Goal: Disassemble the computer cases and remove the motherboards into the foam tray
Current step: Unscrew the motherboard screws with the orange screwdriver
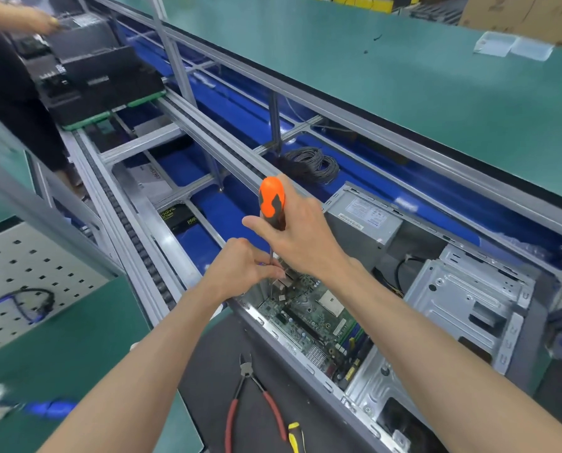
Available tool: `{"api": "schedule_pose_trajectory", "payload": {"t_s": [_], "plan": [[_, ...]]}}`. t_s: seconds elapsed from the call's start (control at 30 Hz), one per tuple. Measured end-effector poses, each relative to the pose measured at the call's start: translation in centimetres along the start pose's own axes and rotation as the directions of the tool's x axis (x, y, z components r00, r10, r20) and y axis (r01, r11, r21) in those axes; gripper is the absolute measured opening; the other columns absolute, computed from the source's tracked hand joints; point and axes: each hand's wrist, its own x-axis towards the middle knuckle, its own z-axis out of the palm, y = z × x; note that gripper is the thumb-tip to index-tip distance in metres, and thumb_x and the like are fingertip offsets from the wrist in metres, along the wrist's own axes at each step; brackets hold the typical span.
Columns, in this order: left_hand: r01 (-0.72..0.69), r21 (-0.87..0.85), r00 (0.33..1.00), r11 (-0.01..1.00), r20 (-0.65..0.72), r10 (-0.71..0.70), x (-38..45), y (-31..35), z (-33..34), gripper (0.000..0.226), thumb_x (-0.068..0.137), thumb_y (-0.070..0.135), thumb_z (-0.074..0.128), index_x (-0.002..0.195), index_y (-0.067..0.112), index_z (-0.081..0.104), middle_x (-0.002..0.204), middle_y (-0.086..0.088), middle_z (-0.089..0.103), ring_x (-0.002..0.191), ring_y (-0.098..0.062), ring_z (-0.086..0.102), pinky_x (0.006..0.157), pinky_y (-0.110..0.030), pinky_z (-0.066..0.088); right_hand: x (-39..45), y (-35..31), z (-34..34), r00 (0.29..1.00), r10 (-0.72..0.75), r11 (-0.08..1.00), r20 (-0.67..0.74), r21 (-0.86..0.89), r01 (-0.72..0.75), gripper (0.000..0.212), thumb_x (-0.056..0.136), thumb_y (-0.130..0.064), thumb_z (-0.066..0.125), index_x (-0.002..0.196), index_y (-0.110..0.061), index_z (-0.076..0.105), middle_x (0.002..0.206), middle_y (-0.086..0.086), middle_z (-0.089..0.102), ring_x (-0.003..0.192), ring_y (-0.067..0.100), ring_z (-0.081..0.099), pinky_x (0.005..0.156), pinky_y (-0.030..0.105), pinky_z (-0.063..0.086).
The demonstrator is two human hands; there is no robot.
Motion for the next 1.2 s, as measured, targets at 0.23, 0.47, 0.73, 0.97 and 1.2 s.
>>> {"api": "schedule_pose_trajectory", "payload": {"t_s": [0.23, 0.47, 0.73, 0.97, 1.2], "plan": [[0.014, -0.076, 0.999, 0.997, -0.045, -0.018, -0.3, -0.5, 0.2, 0.005, 0.078, 0.034, 0.082, 0.080, 0.030, 0.082, 0.063, -0.022, 0.065, 0.052, -0.024, 0.036, 0.053, -0.032, 0.034, 0.3, -0.4, 0.3, 1.000, -0.007, 1.000, 0.012, -0.006, 0.007, 0.035, 0.090, -0.031, 0.071, 0.092, -0.014, 0.040, 0.055, -0.006, 0.040, 0.050, 0.016, 0.039, 0.051, 0.021, 0.033], [0.017, -0.091, 0.999, 0.996, -0.047, -0.021, -0.4, -0.7, 0.5, 0.004, 0.081, 0.031, 0.081, 0.083, 0.028, 0.082, 0.068, -0.020, 0.069, 0.054, -0.025, 0.040, 0.054, -0.037, 0.037, 0.2, -0.6, 0.3, 0.999, 0.005, 1.000, 0.048, -0.017, -0.004, 0.038, 0.090, -0.032, 0.072, 0.094, -0.011, 0.040, 0.056, -0.004, 0.043, 0.050, 0.016, 0.038, 0.051, 0.023, 0.035], [0.006, -0.082, 0.998, 0.997, -0.068, -0.012, -0.4, -0.7, 0.8, 0.010, 0.078, 0.031, 0.083, 0.083, 0.023, 0.082, 0.066, -0.012, 0.070, 0.051, -0.024, 0.043, 0.054, -0.033, 0.042, 1.1, -2.5, -1.0, 0.972, -0.236, 0.921, -0.015, -0.322, 0.219, 0.031, 0.090, -0.036, 0.068, 0.103, -0.013, 0.051, 0.069, -0.010, 0.040, 0.057, 0.024, 0.046, 0.049, 0.040, 0.047], [-0.078, -0.190, 0.994, 0.979, -0.087, 0.062, -0.3, 0.4, -0.3, 0.040, 0.085, 0.009, 0.076, 0.058, 0.038, 0.066, 0.043, 0.008, 0.032, 0.041, -0.012, 0.027, 0.046, -0.026, 0.029, 2.6, -4.1, -3.1, 0.947, -0.148, 0.959, 0.286, -0.193, 0.208, 0.023, 0.067, -0.005, 0.060, 0.080, -0.021, 0.050, 0.060, -0.004, 0.053, 0.059, 0.017, 0.046, 0.056, 0.036, 0.043], [-0.012, -0.216, 0.996, 0.976, -0.091, -0.008, 0.3, 1.0, -0.3, 0.018, 0.073, 0.040, 0.079, 0.085, 0.027, 0.080, 0.063, -0.004, 0.069, 0.052, -0.016, 0.052, 0.061, -0.030, 0.046, 3.1, -5.5, -2.5, 0.985, -0.082, 0.660, 0.151, -0.732, 0.167, 0.036, 0.099, -0.056, 0.043, 0.090, -0.022, 0.049, 0.064, -0.003, 0.022, 0.066, 0.029, 0.035, 0.054, 0.036, 0.021]]}}
